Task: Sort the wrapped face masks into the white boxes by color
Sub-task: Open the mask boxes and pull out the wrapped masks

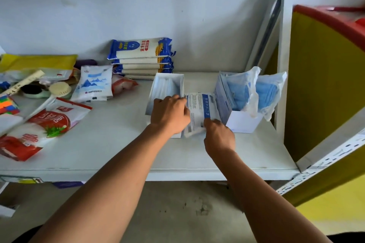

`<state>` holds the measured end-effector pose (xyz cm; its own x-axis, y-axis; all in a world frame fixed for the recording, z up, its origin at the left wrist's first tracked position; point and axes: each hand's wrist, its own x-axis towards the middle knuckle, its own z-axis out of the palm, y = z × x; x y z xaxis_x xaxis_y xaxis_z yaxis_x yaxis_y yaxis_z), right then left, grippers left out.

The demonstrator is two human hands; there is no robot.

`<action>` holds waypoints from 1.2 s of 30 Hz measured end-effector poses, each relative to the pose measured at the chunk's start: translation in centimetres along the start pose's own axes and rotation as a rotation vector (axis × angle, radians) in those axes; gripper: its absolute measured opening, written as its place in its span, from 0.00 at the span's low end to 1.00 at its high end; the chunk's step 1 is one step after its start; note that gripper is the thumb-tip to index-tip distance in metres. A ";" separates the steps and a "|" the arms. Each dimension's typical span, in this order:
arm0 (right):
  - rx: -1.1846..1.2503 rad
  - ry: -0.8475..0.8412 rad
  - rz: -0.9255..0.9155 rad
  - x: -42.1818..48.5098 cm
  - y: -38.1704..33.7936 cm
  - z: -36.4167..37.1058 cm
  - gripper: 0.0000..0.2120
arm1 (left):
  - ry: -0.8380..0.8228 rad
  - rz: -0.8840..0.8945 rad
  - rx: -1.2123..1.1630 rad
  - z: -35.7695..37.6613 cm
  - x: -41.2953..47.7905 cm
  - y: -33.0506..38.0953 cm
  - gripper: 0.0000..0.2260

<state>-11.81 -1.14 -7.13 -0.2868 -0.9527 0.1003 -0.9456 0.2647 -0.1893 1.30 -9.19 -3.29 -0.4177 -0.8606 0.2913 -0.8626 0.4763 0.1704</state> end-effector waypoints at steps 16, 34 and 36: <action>0.222 0.414 0.377 4.6 3.4 -11.4 0.23 | 0.219 -0.112 -0.118 -0.5 0.7 1.7 0.15; 0.990 0.332 0.568 1.6 -1.5 -3.9 0.12 | 0.161 -0.321 -0.483 -1.7 1.8 2.9 0.17; 0.991 0.271 0.640 0.9 -1.7 -2.4 0.15 | 0.128 -0.271 -0.388 -1.3 1.5 2.5 0.15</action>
<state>-10.86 -2.04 -4.36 -0.7944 -0.5980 -0.1064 -0.1269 0.3347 -0.9337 -1.12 -9.01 -1.24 -0.1337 -0.9454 0.2972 -0.7553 0.2914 0.5871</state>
